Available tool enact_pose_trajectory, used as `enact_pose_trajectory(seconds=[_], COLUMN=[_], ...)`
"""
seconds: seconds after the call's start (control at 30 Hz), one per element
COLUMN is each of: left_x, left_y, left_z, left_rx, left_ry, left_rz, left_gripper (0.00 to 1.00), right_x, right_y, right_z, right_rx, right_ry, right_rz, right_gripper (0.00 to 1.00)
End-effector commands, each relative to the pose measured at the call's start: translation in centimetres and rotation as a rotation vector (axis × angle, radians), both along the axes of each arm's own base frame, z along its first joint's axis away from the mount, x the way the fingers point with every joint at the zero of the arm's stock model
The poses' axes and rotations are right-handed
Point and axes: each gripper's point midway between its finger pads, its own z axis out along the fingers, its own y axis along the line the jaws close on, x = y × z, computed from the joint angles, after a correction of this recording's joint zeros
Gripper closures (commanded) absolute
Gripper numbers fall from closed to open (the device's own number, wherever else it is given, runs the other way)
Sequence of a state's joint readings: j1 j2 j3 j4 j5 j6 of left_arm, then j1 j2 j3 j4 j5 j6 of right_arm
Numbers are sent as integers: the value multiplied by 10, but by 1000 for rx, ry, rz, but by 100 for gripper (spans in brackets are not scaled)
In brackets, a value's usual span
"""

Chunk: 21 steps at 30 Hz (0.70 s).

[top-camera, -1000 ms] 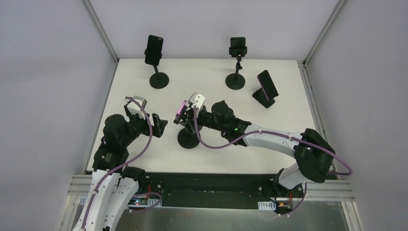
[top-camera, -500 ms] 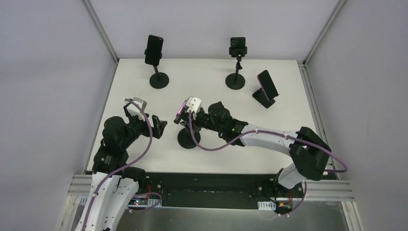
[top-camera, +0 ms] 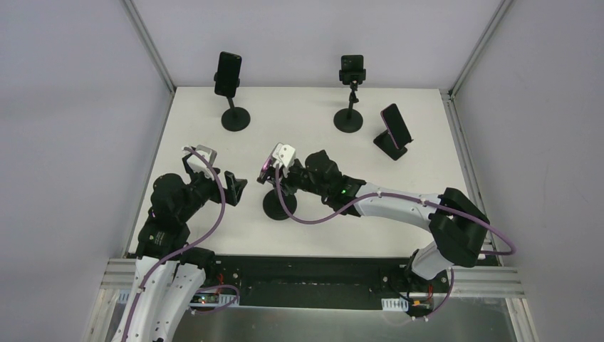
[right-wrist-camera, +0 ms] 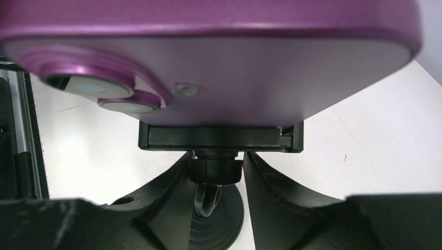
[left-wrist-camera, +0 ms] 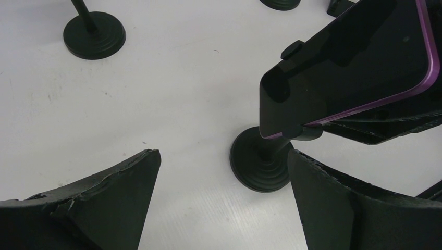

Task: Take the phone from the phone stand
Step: Pick up the phone stand with the phone at the center of the board.

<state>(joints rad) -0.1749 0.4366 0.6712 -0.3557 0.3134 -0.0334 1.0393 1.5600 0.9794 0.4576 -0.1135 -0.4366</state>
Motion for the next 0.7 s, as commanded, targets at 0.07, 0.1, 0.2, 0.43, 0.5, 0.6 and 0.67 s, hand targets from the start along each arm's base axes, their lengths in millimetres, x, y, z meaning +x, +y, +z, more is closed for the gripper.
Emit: enact_pose_trajectory(seconds=[0.07, 0.1, 0.2, 0.43, 0.5, 0.6, 0.67], left_x=[4, 4, 4, 5, 4, 4, 4], left_y=[2, 2, 2, 3, 2, 3, 3], left_z=[8, 8, 7, 6, 6, 6, 6], left_rx=[9, 9, 10, 10, 8, 7, 7], left_ry=[-47, -46, -45, -42, -41, -43, -42], left_rz=[6, 6, 6, 11, 8, 10, 9], left_gripper=[1, 1, 1, 1, 1, 1, 1], right_x=[9, 9, 10, 11, 11, 10, 10], right_y=[8, 8, 8, 10, 11, 12, 12], right_z=[37, 38, 41, 42, 42, 44, 44], right_rx=[48, 47, 48, 51, 53, 57, 57], right_ry=[-82, -85, -91, -90, -88, -89, -91], right_rz=[-16, -16, -20, -22, -18, -13, -10], right_gripper=[59, 59, 57, 58, 59, 60, 60])
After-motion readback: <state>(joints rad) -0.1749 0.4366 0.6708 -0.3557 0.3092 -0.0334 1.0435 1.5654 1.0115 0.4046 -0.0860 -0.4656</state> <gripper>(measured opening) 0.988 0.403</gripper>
